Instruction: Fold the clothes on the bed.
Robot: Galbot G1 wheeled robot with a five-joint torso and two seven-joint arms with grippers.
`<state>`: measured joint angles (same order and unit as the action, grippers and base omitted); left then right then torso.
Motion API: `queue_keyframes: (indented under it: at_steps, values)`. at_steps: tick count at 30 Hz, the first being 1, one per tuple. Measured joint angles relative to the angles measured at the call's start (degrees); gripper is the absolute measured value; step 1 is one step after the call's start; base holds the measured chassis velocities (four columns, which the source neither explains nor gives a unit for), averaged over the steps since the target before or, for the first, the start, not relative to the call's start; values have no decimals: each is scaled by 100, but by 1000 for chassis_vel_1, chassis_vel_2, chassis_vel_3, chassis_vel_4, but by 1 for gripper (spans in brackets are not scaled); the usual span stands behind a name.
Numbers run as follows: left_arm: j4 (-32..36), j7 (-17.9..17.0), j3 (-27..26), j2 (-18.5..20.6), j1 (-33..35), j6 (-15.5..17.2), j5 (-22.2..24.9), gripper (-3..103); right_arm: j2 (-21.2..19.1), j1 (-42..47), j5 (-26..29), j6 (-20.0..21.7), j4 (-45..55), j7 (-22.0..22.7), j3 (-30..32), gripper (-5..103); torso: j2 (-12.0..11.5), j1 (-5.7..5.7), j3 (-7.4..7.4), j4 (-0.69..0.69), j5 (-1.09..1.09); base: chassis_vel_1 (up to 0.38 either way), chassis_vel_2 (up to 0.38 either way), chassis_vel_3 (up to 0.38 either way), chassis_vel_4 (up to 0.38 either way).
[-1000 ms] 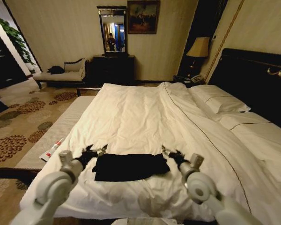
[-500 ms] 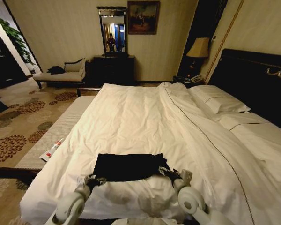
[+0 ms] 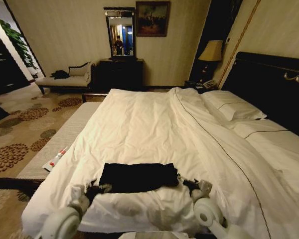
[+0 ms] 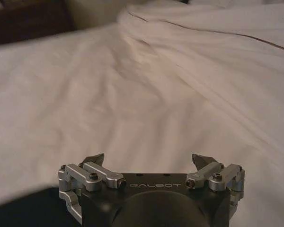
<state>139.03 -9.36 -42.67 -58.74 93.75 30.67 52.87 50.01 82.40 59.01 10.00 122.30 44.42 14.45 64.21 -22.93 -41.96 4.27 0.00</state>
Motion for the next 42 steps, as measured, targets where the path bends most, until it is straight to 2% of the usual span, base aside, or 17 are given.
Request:
queue_keyframes:
  at_steps: [1,2,3,5,6,7,9,11,17,24,27,28,32,34,37,39,42]
  values:
    - [0,0,0,0,0,0,0,100,0,0,0,0,0,0,0,100,0,0,0,0,0,0,0,0,0]
    - [131,-46,-157,-18,-198,-35,435,100,-43,-104,123,-144,-40,-254,4,100,0,0,0,0,0,0,0,0,0]
    - [231,-147,-293,-57,-443,-45,880,100,-93,-225,332,-317,-120,-604,-14,100,0,0,0,-1,0,0,0,0,0]
    - [284,-281,-405,-140,-765,-51,1337,100,-200,-389,924,-435,-296,-1325,-60,100,0,-2,-1,-1,0,0,0,0,0]
    - [277,-320,-421,-172,-856,-50,1412,100,-244,-441,1131,-436,-405,-1666,-80,100,-1,-2,-1,-1,0,0,0,0,0]
    - [277,-320,-421,-172,-856,-50,1412,100,-244,-441,1131,-436,-405,-1666,-80,100,-1,-2,-1,-1,0,0,0,0,0]
    - [165,-374,-408,-236,-1067,-37,1459,100,-305,-564,1342,-481,-823,-2620,-163,100,0,-2,-1,-2,0,0,0,0,0]
    - [37,-407,-344,-274,-1199,-24,1463,100,-301,-672,1352,-505,-1229,-3163,-272,100,0,-2,-1,-1,0,0,0,0,0]
    - [-105,-454,-173,-293,-1350,37,1428,100,-221,-928,1290,-460,-1759,-3372,-412,100,-1,-2,-1,-1,0,0,0,0,0]
    - [-126,-472,-67,-311,-1330,100,1277,100,-204,-988,1289,-346,-1870,-3433,-435,101,-1,-2,0,-1,-1,0,0,0,0]
    - [-126,-479,-57,-314,-1315,117,1244,100,-194,-951,1193,-329,-1891,-3513,-488,92,-1,-2,0,-1,0,0,0,0,0]
    - [-126,-479,-57,-314,-1315,117,1244,100,-194,-951,1193,-329,-1891,-3513,-488,92,-1,-2,0,-1,0,0,0,0,0]
    - [-116,-481,-37,-329,-1288,119,1165,100,-159,-943,1030,-318,-1970,-3617,-541,70,-1,-1,0,-1,-1,0,0,0,0]
    - [-115,-481,-30,-331,-1282,119,1151,100,-157,-943,1011,-319,-1987,-3633,-542,70,-1,-1,0,-1,-1,0,0,0,0]
    - [-115,-480,-23,-332,-1254,115,1098,100,-157,-941,995,-362,-1996,-3698,-522,54,0,-1,0,-1,0,0,0,0,0]
    - [-117,-480,-24,-332,-1247,112,1085,100,-160,-932,991,-374,-1991,-3714,-516,54,0,-1,0,-2,-1,0,0,0,0]
    - [-118,-477,-50,-326,-1226,97,1065,100,-162,-868,919,-435,-1946,-3811,-509,37,-1,0,0,-1,-1,0,0,0,0]
